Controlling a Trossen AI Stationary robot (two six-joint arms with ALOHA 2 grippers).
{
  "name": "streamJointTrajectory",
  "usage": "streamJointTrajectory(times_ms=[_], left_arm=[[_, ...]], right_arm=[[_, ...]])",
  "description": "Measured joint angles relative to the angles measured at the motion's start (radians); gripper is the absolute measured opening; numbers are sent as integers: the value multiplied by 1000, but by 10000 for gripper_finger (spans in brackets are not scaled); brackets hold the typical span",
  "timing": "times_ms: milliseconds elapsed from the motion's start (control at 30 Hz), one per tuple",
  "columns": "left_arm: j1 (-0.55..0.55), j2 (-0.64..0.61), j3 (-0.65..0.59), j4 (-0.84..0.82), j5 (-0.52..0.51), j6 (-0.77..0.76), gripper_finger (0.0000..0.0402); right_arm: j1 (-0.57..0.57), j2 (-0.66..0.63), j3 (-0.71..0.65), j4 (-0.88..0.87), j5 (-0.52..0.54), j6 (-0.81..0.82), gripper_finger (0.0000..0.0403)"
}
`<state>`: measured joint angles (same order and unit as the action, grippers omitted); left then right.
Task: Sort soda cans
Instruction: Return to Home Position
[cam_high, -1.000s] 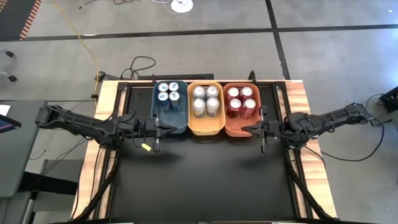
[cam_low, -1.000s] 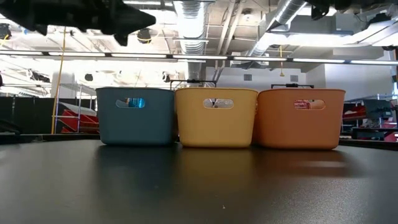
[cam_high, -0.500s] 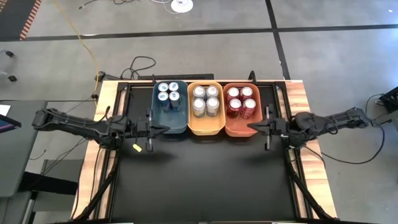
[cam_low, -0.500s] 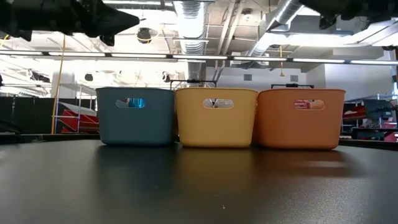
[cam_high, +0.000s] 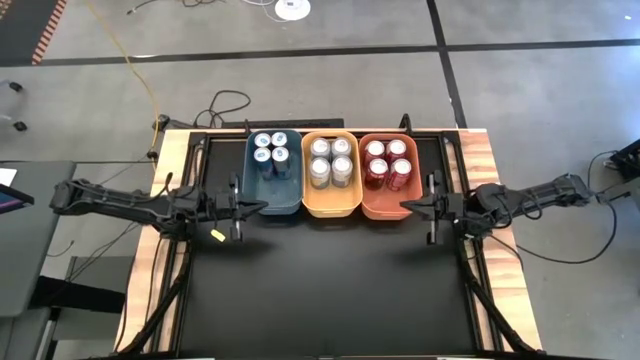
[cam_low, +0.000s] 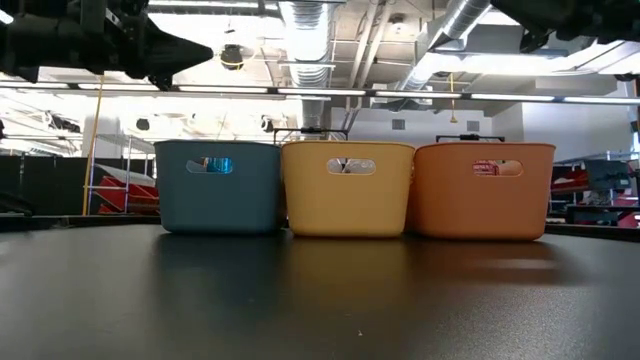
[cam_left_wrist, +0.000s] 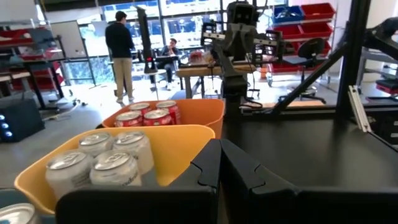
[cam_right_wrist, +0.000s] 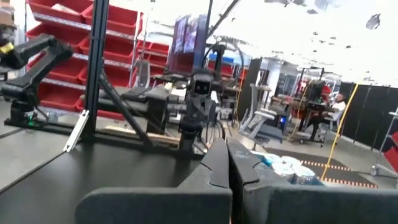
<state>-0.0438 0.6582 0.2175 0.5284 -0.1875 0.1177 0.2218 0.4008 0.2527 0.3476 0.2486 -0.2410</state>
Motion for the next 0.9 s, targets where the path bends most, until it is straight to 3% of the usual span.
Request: streamJointTrajectory(times_ms=[467, 633, 900], left_arm=[[23, -182, -75, -55, 33, -35, 0], [23, -201, -77, -117, 47, -31, 0], [22, -208, -77, -158, -19, -10, 0]], right_arm=[[0, -153, -24, -182, 6, 111, 0], [0, -178, -36, -175, 8, 118, 0], [0, -295, -37, -282, 11, 121, 0]])
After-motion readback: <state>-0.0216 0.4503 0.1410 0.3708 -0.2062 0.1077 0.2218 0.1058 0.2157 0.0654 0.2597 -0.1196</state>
